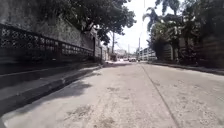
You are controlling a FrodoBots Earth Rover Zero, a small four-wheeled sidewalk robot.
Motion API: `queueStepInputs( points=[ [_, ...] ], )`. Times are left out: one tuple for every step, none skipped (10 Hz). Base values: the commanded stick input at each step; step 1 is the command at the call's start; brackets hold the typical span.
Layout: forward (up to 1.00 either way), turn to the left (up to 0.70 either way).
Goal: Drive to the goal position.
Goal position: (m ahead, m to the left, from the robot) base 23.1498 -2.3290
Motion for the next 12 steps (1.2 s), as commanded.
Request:
queueStepInputs(
  points=[
    [0.7, -0.01],
    [0.7, -0.31],
    [0.7, -0.35],
    [0.7, -0.08],
    [0.7, 0.0],
    [0.7, 0.0],
    [0.7, 0.0],
    [0.7, 0.0],
    [0.7, 0.0],
    [0.7, 0.0],
    [0.85, 0.0],
    [0.85, 0.0]
  ],
)
